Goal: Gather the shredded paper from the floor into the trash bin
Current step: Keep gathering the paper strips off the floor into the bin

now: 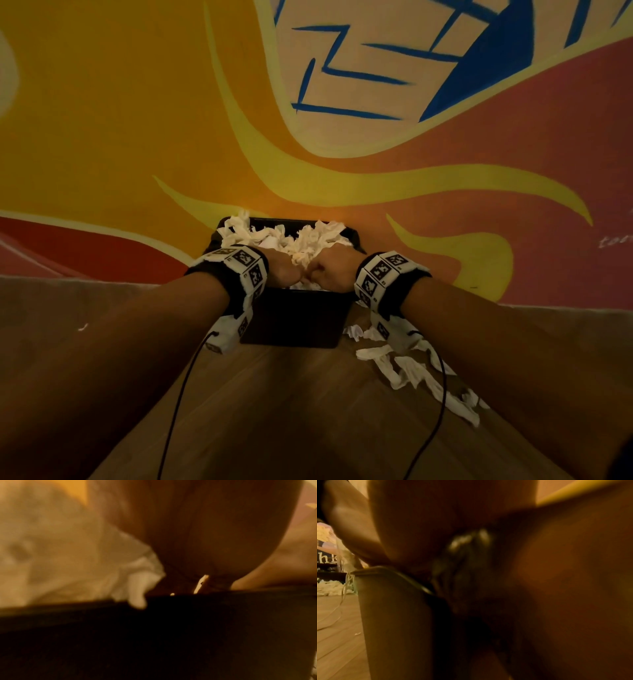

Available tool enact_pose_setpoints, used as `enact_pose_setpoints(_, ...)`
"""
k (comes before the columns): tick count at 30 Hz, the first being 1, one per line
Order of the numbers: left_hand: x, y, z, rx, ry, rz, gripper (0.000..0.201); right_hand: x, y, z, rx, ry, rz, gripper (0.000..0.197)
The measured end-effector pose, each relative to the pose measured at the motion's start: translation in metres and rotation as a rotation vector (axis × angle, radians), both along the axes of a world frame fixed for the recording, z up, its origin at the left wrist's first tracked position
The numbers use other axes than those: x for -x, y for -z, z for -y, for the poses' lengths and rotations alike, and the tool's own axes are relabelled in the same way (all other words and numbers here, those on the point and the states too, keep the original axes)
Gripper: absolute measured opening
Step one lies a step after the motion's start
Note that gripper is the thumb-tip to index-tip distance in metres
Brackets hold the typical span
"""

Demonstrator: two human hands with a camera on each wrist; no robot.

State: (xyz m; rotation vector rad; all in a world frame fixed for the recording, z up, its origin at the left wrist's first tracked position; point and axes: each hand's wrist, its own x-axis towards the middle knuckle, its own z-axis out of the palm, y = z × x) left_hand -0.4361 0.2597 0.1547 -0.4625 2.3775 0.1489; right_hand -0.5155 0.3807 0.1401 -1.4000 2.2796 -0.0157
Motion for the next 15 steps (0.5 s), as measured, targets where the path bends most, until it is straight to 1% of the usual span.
enact_pose_setpoints(3, -0.009, -0.004, -0.002, -0.012, -0.007, 0.038, 0.053, -0.004, -0.002, 0.0, -0.083, 0.018, -0.026, 0.04)
enact_pose_setpoints(4, -0.013, -0.005, -0.003, -0.02, 0.011, 0.044, 0.048, -0.007, -0.004, -0.002, -0.099, 0.022, -0.011, 0.041)
enact_pose_setpoints(6, -0.018, -0.007, -0.003, -0.019, 0.048, 0.033, 0.032, -0.012, -0.007, -0.007, -0.109, 0.025, 0.013, 0.042)
enact_pose_setpoints(7, -0.02, -0.007, -0.003, -0.002, 0.063, -0.003, 0.027, -0.014, -0.008, -0.01, -0.089, 0.024, 0.012, 0.042)
enact_pose_setpoints(9, -0.023, -0.013, -0.004, 0.007, 0.057, -0.096, 0.03, -0.018, -0.011, -0.019, -0.001, 0.021, -0.001, 0.039)
enact_pose_setpoints(11, -0.026, -0.024, -0.008, 0.047, 0.093, -0.172, 0.033, -0.023, -0.014, -0.029, 0.099, 0.004, 0.008, 0.039)
enact_pose_setpoints(13, -0.027, -0.037, -0.011, 0.081, 0.123, -0.201, 0.033, -0.026, -0.016, -0.04, 0.194, -0.017, 0.003, 0.042)
enact_pose_setpoints(15, -0.029, -0.051, -0.012, 0.105, 0.144, -0.197, 0.032, -0.029, -0.017, -0.05, 0.267, -0.041, -0.035, 0.043)
